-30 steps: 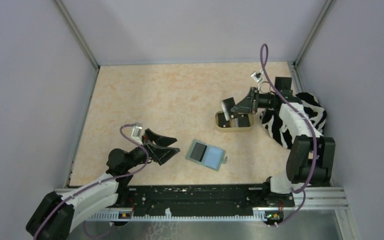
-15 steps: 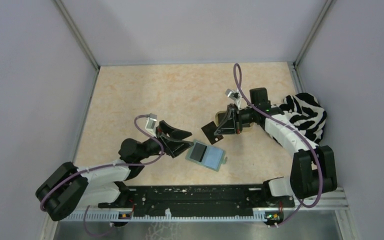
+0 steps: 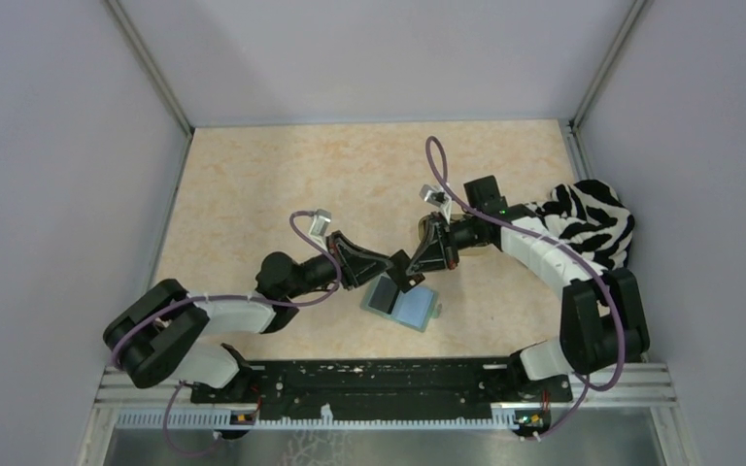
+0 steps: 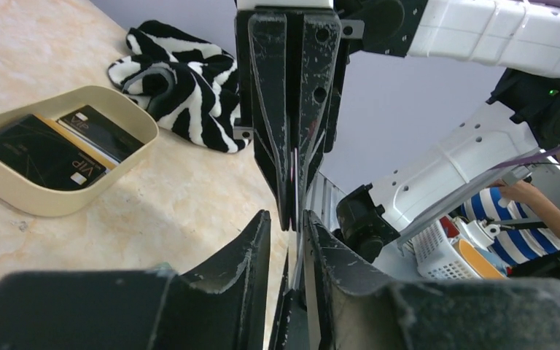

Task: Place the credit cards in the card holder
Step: Pick up the credit card from the storage box, then insert the credit card into the card holder.

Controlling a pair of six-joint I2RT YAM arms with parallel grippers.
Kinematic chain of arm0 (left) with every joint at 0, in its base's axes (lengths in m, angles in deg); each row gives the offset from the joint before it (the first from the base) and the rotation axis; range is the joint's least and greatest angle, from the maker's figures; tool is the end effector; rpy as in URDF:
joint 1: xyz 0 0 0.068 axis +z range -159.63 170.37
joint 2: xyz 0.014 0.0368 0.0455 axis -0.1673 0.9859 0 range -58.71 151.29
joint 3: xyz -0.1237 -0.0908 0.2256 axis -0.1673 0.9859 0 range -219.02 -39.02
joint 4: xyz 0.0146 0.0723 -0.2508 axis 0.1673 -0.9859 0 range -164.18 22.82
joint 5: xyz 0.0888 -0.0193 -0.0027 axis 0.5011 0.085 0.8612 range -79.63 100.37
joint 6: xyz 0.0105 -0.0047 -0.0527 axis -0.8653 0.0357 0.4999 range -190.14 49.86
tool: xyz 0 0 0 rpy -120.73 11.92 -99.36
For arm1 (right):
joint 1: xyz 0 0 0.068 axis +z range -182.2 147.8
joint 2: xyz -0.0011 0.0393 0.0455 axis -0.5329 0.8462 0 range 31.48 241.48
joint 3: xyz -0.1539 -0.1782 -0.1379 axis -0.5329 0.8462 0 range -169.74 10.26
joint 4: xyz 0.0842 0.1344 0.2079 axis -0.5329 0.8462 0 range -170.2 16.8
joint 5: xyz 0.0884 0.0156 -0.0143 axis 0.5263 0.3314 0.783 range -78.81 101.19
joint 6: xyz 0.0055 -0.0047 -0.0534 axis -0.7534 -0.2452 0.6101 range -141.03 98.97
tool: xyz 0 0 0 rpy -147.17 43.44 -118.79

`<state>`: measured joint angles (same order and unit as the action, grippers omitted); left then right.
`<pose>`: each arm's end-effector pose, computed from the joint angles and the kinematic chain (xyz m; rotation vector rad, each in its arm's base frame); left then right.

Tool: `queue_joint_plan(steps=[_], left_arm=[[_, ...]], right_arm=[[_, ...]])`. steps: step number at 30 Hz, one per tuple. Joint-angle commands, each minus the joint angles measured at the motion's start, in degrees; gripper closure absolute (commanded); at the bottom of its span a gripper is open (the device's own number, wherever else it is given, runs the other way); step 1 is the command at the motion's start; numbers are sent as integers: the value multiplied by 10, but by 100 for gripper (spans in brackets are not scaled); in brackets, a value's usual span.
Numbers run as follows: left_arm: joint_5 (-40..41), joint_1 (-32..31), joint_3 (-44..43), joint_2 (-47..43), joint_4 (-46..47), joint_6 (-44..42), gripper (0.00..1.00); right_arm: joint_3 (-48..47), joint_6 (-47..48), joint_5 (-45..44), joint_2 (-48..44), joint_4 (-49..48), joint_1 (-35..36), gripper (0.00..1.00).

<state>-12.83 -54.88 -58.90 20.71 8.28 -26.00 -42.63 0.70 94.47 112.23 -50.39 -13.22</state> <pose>0.1661 -0.1873 0.2216 0.4071 1.4417 -1.5582 0.2382 0.1193 0.2467 -1.1681 1.6801 1.7477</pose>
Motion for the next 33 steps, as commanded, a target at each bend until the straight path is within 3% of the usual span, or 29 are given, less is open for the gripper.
queue_joint_plan(steps=[1, 6, 8, 10, 12, 13, 14, 17, 22, 24, 29, 33], left_arm=[[-31, -2, -13, 15, 43, 9, 69], [-51, -2, -9, 25, 47, 10, 71], [-51, -2, -7, 25, 49, 7, 82], [-48, -2, -2, 21, 48, 3, 100], [-38, -2, 4, 13, 45, -1, 100], [-29, -2, 10, 9, 42, -3, 100], [-19, -1, 16, 2, 36, -4, 100], [-7, 15, 32, -24, -15, -2, 100], [15, 40, 45, -103, -222, -18, 100], [31, 42, 44, -137, -308, -47, 100], [58, 43, 43, -206, -440, -99, 100], [66, 43, 54, -237, -463, -106, 100]], right_arm=[[-43, 55, 3, 16, 34, 7, 100], [-47, 61, -1, 27, 41, 12, 100], [-46, 64, -10, 28, 44, 16, 100], [-46, 68, -21, 27, 46, 20, 100], [-48, 73, -35, 28, 50, 22, 100], [-50, 78, -45, 27, 56, 24, 96], [-54, 86, -57, 27, 68, 24, 84], [-76, 135, -122, 22, 112, 24, 63], [-49, 226, -216, -27, 120, 26, 47], [-12, 311, -217, -50, 126, 36, 47], [37, 720, -259, -52, 310, 68, 37], [33, 841, -331, -18, 388, 69, 42]])
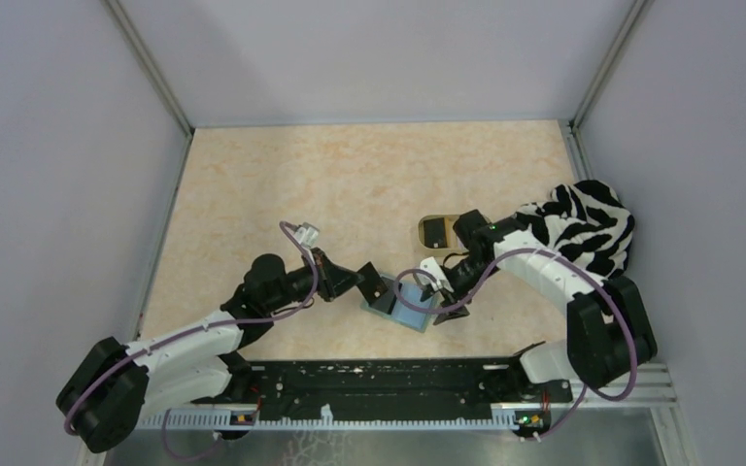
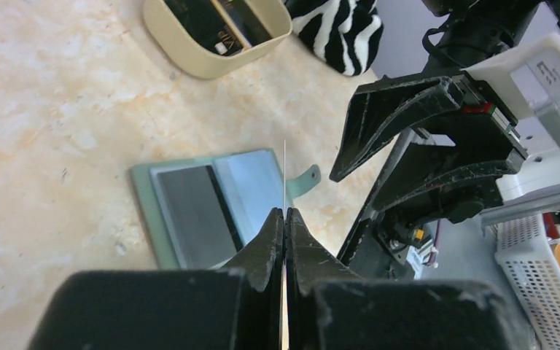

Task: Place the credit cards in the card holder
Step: Insert the credit card into the card holder.

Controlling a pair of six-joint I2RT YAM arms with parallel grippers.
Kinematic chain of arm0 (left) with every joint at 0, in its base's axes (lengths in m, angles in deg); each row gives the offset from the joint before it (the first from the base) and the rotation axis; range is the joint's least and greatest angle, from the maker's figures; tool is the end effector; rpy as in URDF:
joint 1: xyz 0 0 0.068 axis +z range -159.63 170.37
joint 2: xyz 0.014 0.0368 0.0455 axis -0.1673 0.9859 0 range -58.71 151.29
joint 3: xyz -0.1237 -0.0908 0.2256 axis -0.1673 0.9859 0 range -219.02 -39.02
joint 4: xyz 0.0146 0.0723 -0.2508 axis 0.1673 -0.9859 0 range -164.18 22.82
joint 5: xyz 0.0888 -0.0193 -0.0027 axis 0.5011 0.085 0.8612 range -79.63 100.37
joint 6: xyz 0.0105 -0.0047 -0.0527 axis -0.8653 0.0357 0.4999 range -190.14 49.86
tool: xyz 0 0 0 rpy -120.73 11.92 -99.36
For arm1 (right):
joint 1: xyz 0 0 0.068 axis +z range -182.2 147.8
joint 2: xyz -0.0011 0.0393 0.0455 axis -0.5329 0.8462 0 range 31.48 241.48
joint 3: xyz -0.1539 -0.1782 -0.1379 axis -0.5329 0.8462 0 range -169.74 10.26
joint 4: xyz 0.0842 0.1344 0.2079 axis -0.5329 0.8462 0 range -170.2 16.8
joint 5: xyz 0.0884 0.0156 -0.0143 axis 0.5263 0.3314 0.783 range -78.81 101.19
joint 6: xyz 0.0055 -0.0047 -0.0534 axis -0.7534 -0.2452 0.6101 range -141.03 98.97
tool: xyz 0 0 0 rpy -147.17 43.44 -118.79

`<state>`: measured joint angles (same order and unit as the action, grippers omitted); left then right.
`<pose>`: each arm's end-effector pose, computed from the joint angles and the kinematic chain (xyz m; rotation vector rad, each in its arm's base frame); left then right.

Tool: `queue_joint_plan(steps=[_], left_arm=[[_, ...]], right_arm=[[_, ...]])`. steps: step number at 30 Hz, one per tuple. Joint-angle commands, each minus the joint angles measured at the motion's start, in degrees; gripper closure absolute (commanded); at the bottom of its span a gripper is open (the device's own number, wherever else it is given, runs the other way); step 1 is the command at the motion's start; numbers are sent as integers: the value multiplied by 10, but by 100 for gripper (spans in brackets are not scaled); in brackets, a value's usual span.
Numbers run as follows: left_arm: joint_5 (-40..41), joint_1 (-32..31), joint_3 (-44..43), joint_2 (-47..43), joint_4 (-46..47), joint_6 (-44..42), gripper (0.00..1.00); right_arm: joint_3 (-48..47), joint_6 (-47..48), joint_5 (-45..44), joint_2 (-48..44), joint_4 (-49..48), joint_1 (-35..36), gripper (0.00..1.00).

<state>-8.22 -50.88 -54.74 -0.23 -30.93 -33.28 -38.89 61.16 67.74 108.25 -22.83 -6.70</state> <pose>0.1501 -0.1466 0.2041 0.3377 1.8219 -1.2639 0.1792 0.1184 0.2169 -1.9588 1.3616 1.0795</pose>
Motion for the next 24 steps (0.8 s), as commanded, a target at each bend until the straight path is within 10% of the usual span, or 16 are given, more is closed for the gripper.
queue_joint_plan(steps=[1, 24], left_arm=[[21, 3, 16, -31, -70, -31, 100], [-17, 3, 30, -13, -23, -13, 100]], right_arm=[[-3, 239, -76, 24, 111, 3, 44], [18, 57, -209, 57, -41, 39, 68]])
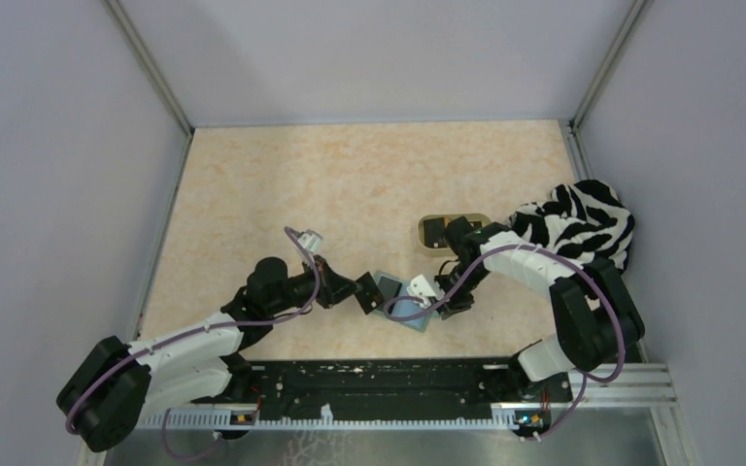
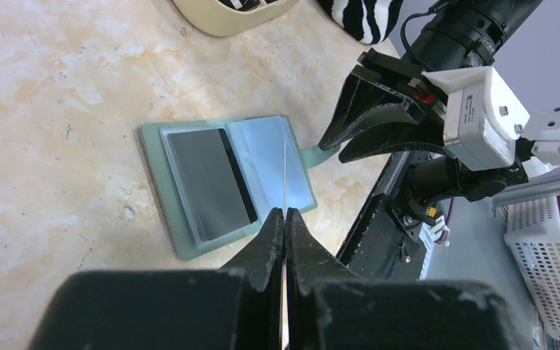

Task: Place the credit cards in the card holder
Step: Insert the credit card into the card holder.

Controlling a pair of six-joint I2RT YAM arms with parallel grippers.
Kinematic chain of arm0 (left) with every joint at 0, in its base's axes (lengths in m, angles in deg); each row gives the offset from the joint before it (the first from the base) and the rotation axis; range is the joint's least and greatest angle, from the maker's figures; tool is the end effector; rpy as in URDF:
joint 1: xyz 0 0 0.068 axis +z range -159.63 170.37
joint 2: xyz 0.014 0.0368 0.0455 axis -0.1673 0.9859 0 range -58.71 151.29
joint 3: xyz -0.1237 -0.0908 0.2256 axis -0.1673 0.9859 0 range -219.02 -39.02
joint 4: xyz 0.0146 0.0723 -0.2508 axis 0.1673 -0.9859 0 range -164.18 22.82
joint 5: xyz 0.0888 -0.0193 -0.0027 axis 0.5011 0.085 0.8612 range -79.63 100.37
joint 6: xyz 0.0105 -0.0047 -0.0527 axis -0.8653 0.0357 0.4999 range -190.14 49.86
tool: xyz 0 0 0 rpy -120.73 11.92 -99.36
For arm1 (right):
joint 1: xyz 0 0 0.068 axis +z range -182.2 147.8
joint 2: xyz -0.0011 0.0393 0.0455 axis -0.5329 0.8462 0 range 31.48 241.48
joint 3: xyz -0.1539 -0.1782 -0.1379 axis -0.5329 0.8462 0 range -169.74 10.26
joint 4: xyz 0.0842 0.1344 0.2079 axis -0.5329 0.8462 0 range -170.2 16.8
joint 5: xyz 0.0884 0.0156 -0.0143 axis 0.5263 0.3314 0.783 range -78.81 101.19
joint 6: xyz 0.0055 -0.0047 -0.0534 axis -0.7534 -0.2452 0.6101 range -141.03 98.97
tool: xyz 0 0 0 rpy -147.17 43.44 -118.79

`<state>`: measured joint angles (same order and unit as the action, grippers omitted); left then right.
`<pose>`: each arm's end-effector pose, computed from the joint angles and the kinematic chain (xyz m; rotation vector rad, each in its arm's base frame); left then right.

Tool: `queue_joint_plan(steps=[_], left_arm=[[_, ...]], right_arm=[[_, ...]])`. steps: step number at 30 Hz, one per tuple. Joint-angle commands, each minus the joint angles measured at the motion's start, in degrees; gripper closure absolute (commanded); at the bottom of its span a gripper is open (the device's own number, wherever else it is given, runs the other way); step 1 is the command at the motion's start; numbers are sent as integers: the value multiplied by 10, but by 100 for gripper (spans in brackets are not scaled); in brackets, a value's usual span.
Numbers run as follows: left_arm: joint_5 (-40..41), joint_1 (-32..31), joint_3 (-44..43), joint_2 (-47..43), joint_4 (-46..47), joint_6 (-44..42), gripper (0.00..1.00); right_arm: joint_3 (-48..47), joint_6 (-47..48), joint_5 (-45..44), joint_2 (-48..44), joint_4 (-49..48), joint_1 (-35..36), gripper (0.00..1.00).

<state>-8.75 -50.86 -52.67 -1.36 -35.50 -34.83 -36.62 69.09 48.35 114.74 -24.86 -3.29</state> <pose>0.1438 -0.1414 0.1875 0.3628 1.9163 -1.2244 0.1812 0.1246 0.1764 -2.3396 1.3931 0.8087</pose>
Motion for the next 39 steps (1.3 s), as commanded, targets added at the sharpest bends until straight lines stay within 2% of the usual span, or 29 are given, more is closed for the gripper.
queue_joint_plan(steps=[1, 8, 17, 19, 23, 28, 30, 33, 39], left_arm=[[-12, 3, 9, -1, 24, 3, 100], [-29, 3, 2, 16, 34, 2, 100], [-66, 3, -33, 74, 38, 10, 100], [-68, 3, -43, 93, 43, 25, 100], [-69, 3, -52, 140, 83, 86, 100], [-52, 3, -45, 225, 173, 188, 100], [-40, 2, -40, 253, 202, 218, 100], [-14, -3, -33, 278, 233, 246, 100], [36, -18, -38, 281, 222, 240, 100]], right_arm=[[-4, -25, -21, -11, -24, 5, 70], [-13, -68, -63, -18, -48, 5, 93], [15, -224, -191, -68, -229, -4, 97], [17, -245, -191, -69, -247, -5, 90], [8, -275, -164, -71, -243, -6, 63], [-4, -315, -66, -97, -237, -31, 51], [-7, -323, -17, -100, -228, -36, 50], [-11, -287, 42, -87, -186, -35, 53], [-5, -295, 12, -43, -190, -7, 57]])
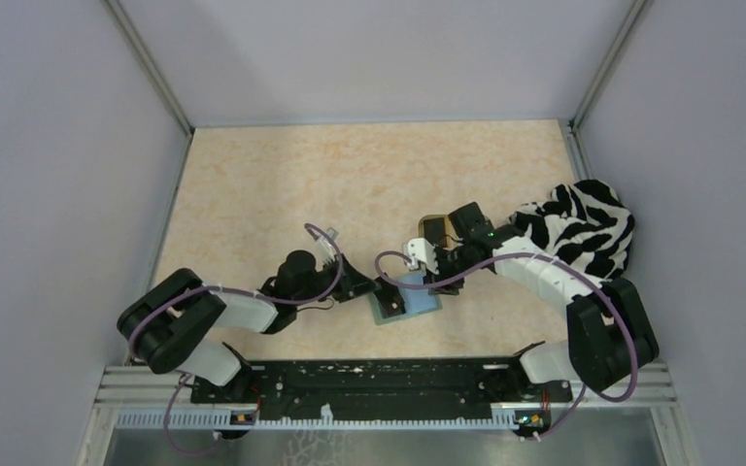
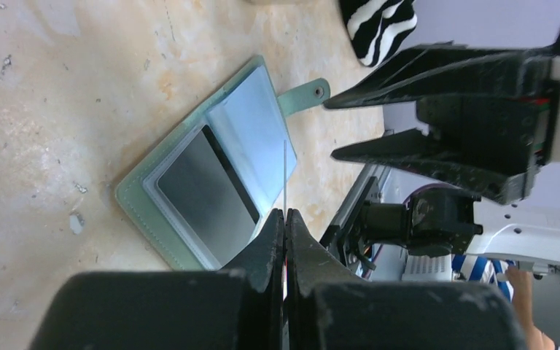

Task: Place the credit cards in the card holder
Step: Insert the credit card into the card holder.

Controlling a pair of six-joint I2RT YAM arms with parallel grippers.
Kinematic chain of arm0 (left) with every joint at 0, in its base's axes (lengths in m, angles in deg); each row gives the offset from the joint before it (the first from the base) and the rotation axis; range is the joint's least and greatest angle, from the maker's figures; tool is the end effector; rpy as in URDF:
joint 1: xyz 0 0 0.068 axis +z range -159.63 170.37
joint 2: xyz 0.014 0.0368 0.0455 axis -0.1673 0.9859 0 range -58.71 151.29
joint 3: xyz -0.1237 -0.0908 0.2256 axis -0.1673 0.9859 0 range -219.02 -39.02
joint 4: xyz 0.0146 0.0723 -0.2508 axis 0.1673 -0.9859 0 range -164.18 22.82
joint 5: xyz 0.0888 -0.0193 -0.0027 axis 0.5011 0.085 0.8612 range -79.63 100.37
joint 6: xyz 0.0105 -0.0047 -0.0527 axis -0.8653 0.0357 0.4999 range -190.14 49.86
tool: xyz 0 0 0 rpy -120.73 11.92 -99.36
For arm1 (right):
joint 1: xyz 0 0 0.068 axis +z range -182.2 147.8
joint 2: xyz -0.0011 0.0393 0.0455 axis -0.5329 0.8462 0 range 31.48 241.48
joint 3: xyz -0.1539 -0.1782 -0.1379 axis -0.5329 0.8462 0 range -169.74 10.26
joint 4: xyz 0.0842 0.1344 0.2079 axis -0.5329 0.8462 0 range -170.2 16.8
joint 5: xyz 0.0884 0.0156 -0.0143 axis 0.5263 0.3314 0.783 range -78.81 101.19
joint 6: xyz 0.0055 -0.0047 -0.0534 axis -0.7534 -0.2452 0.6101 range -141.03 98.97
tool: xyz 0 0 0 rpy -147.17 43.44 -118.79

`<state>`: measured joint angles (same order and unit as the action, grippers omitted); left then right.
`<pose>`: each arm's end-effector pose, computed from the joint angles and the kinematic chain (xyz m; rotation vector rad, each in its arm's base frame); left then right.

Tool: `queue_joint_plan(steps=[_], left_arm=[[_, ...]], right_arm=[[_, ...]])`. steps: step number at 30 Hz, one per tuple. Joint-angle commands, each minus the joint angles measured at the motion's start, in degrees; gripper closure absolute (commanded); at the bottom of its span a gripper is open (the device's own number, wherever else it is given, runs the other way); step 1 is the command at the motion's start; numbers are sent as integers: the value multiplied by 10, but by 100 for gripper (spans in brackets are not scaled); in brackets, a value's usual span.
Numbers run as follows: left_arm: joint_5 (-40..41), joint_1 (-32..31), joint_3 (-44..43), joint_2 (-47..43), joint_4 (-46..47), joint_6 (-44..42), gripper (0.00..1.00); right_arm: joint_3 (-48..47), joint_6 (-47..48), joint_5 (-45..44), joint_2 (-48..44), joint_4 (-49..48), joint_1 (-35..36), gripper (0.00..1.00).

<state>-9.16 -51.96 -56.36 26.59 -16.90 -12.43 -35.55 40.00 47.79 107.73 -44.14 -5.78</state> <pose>0.1756 -0.1759 0.1394 -0.0198 2.1624 -1.4388 0.2053 0.1257 0.2036 -1.8503 1.6858 0.6341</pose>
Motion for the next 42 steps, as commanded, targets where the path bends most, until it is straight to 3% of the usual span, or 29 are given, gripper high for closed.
queue_joint_plan(steps=[1, 13, 42], left_arm=[[42, -7, -2, 4, 35, 15, 100], [19, -7, -12, 74, 81, 38, 100], [-21, -7, -28, 174, 156, 86, 100]], right_arm=[[-17, -9, 2, 39, 1, 24, 57], [-18, -43, -76, 94, -19, 51, 60], [-24, -43, -90, 115, -7, 59, 63]])
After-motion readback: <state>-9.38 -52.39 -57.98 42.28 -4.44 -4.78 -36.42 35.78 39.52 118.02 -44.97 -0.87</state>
